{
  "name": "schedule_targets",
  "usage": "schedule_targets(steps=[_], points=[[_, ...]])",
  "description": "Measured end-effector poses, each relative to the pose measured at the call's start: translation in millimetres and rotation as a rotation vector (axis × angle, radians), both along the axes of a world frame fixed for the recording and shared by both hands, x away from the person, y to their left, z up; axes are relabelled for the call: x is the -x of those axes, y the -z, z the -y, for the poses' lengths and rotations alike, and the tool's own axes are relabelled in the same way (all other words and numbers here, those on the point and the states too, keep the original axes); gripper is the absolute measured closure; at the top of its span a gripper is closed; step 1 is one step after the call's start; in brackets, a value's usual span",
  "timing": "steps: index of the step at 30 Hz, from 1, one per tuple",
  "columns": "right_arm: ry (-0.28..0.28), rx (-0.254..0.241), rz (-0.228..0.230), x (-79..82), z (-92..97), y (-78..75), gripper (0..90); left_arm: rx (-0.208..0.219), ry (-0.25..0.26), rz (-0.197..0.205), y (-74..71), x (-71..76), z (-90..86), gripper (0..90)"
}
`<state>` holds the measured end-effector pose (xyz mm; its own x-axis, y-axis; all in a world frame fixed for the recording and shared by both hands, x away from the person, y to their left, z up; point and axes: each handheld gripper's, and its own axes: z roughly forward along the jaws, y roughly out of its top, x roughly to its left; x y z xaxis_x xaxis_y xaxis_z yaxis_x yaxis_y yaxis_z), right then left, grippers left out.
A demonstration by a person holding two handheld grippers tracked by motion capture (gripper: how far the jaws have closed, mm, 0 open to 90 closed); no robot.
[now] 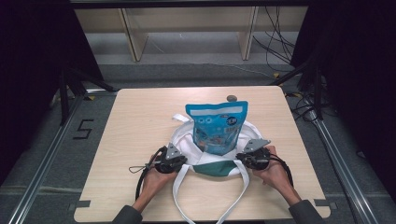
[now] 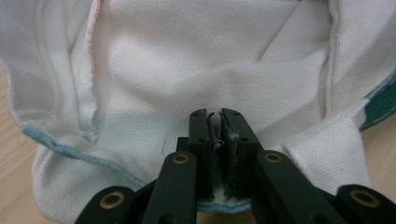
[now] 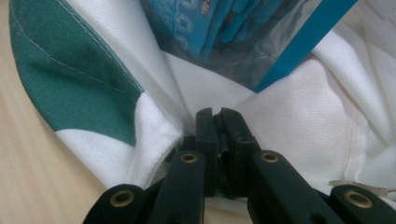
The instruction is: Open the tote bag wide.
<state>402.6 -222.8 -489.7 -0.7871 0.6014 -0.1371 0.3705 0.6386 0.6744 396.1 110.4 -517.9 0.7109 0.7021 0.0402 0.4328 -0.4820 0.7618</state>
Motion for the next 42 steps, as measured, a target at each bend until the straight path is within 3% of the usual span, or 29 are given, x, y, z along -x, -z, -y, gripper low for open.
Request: schedule_targets(steps=[1,3,4,7,8,12,13,14,15,18,23,24,28,29,31,33,35,38,40,42], points=[[-0.002,0.011,-0.011,-2.2,0.1,-1.3,86.6,0.000,-0.005,0.003,-0.1,-1.4,0.1,82.0],[0.004,0.008,0.010,-6.4,-1.5,0.1,86.6,0.009,-0.008,-0.008,0.1,-4.6,-0.4,82.0],[0.003,0.011,0.000,-8.7,-1.7,-0.5,86.6,-0.007,-0.006,-0.002,-0.3,-7.5,-2.1,81.9],[0.023,0.002,0.004,-16.7,-4.2,0.6,86.5,0.018,-0.036,0.000,1.2,-12.3,-1.4,81.0],[0.025,0.002,0.006,-18.6,-4.8,0.7,86.5,-0.001,-0.034,0.002,0.6,-15.7,-2.9,80.9],[0.041,0.008,0.006,-29.9,-8.7,0.8,86.4,0.015,-0.066,0.006,1.6,-25.3,-3.7,80.2],[0.051,0.013,0.030,-32.8,-10.4,1.9,86.8,0.011,-0.065,0.004,1.3,-27.7,-4.1,80.1],[0.061,0.066,0.041,-35.2,-12.8,2.9,86.9,0.009,-0.064,-0.003,0.8,-29.9,-4.6,79.9],[0.065,0.081,0.053,-38.6,-15.8,6.1,87.5,-0.003,-0.057,0.005,0.3,-31.8,-5.9,79.8],[0.068,0.087,0.035,-45.1,-19.9,5.6,87.7,0.000,-0.069,-0.003,0.6,-36.2,-7.2,79.6],[0.083,0.045,0.028,-52.7,-18.9,7.5,87.7,0.023,-0.095,0.003,1.9,-42.5,-7.5,79.4],[0.086,0.045,0.023,-54.4,-19.5,7.1,87.8,0.004,-0.091,0.005,1.2,-43.9,-8.5,79.4],[0.093,0.052,0.029,-60.2,-22.4,7.4,87.9,0.004,-0.098,-0.008,0.7,-48.6,-10.1,79.2],[0.099,0.044,0.047,-62.5,-22.7,9.0,87.9,0.020,-0.107,-0.005,1.4,-49.7,-9.5,79.2],[0.096,0.033,0.045,-65.1,-22.6,9.4,87.8,0.010,-0.113,0.004,1.4,-52.1,-10.7,79.1],[0.104,0.034,0.048,-67.3,-22.9,9.3,87.9,0.032,-0.124,-0.001,2.1,-55.2,-10.5,79.0],[0.101,0.031,0.047,-69.1,-23.7,9.8,87.9,0.013,-0.113,-0.002,1.5,-58.0,-12.2,79.0],[0.105,0.019,0.049,-72.3,-23.9,10.4,87.8,0.032,-0.128,-0.002,2.1,-59.7,-11.4,78.9],[0.097,0.043,0.074,-75.0,-21.5,10.4,87.8,0.024,-0.130,0.004,1.8,-58.9,-10.1,78.8],[0.116,0.022,0.055,-72.5,-23.7,10.7,87.7,0.011,-0.125,0.011,1.3,-58.6,-9.8,78.2]])
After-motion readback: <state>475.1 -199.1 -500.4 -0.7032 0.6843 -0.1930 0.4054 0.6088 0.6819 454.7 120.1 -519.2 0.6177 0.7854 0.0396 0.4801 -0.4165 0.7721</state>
